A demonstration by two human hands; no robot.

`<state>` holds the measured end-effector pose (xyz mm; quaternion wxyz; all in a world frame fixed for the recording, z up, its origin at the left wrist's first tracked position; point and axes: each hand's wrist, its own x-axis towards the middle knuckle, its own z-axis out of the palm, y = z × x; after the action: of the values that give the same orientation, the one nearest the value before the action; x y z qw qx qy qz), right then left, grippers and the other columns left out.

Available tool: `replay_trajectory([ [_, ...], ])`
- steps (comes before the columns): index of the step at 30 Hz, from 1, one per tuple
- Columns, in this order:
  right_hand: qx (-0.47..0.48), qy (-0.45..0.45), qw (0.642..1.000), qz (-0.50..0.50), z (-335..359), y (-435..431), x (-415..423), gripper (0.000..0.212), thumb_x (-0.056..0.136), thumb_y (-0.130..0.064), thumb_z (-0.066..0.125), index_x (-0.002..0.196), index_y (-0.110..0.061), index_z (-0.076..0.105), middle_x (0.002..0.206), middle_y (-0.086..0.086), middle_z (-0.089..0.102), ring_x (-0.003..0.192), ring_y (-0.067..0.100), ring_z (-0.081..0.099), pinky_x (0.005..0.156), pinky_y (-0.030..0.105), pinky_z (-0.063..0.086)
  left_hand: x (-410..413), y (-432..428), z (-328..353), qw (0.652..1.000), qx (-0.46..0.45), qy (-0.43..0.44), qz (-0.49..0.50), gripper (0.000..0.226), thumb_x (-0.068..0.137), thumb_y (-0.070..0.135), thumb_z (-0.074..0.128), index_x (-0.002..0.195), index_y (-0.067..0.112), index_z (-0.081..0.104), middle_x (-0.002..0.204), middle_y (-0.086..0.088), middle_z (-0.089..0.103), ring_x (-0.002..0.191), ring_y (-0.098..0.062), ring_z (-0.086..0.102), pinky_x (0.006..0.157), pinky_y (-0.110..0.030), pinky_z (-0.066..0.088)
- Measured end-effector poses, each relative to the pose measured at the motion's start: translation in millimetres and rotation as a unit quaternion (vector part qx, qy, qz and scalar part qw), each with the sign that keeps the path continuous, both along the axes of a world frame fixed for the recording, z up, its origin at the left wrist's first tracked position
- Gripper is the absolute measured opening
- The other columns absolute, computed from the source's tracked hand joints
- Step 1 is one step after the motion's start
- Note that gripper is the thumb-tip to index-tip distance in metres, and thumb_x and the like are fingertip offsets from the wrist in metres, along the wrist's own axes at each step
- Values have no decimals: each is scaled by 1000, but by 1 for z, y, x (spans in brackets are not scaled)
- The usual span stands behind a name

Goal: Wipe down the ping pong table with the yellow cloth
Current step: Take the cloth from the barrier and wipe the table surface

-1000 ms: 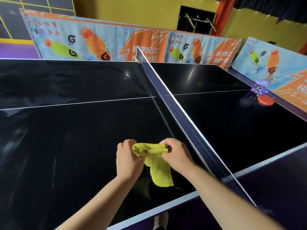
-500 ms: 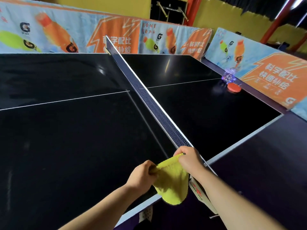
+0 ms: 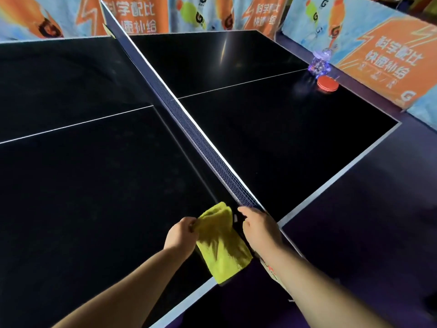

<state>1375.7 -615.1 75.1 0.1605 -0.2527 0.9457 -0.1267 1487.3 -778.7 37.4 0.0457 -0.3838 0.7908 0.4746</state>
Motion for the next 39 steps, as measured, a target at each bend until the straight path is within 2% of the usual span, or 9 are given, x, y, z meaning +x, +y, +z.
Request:
replay_trajectory([
  [5, 7, -23, 987, 159, -48, 6, -1, 41, 101, -17, 46, 141, -20, 49, 151, -2, 41, 133, 13, 45, 101, 15, 33, -14, -31, -17, 998, -39, -41, 22, 33, 87, 17, 60, 120, 17, 62, 114, 0, 66, 107, -19, 59, 84, -24, 43],
  [8, 3, -45, 979, 200, -70, -11, 2, 52, 99, -38, 29, 148, -21, 34, 160, 1, 21, 144, 21, 31, 109, 25, 35, -24, -37, -19, 997, -61, -56, -1, 27, 85, 14, 60, 111, 20, 66, 106, 4, 68, 101, -15, 61, 79, -22, 45],
  [10, 13, -31, 967, 251, -89, -24, 2, 68, 93, -48, 31, 153, -19, 24, 158, 5, 24, 143, 28, 26, 115, 36, 33, -29, -38, -19, 994, -83, -66, -26, 18, 85, 18, 58, 100, 24, 68, 96, 8, 67, 92, -13, 62, 74, -25, 48],
  [13, 67, -3, 956, 286, -105, -35, 2, 78, 85, -58, 39, 150, -15, 32, 154, 7, 31, 141, 31, 33, 115, 42, 16, -33, -34, -25, 985, -138, -64, -78, 14, 89, 29, 58, 99, 26, 67, 94, 10, 58, 97, -12, 56, 71, -23, 42],
  [17, 72, 23, 946, 314, -118, -33, -3, 81, 79, -60, 48, 148, -18, 36, 156, 8, 32, 144, 31, 29, 114, 46, 18, -41, -25, -38, 978, -149, -66, -131, 19, 91, 21, 56, 105, 23, 68, 102, 8, 57, 105, -12, 51, 79, -20, 41],
  [23, 53, 45, 955, 289, -130, -15, -19, 85, 82, -57, 46, 153, -18, 22, 159, 7, 23, 147, 31, 18, 115, 50, 17, -55, -20, -47, 977, -128, -4, -171, 22, 92, 20, 55, 109, 25, 68, 108, 8, 59, 105, -10, 53, 81, -12, 34],
  [29, 92, 58, 956, 272, -126, -15, -11, 83, 85, -56, 40, 155, -16, 19, 159, 15, 19, 146, 37, 21, 113, 53, 20, -43, -17, -48, 982, -111, 35, -146, 29, 90, 11, 54, 111, 24, 67, 117, 9, 58, 111, -9, 51, 86, -14, 38],
  [32, 119, 71, 958, 250, -125, -29, 3, 75, 89, -56, 35, 152, -16, 30, 158, 18, 19, 143, 42, 26, 112, 56, 20, -5, -32, -48, 986, -121, 29, -113, 38, 86, 3, 51, 114, 24, 66, 120, 9, 58, 115, -9, 49, 91, -18, 39],
  [39, 115, 63, 960, 248, -124, -75, 115, 75, 95, -66, 16, 152, -20, 31, 157, 23, 22, 145, 44, 16, 114, 59, 13, 132, -62, -55, 981, -177, -18, -81, 43, 84, 6, 58, 124, 20, 60, 127, 7, 57, 120, -15, 49, 98, -22, 35],
])
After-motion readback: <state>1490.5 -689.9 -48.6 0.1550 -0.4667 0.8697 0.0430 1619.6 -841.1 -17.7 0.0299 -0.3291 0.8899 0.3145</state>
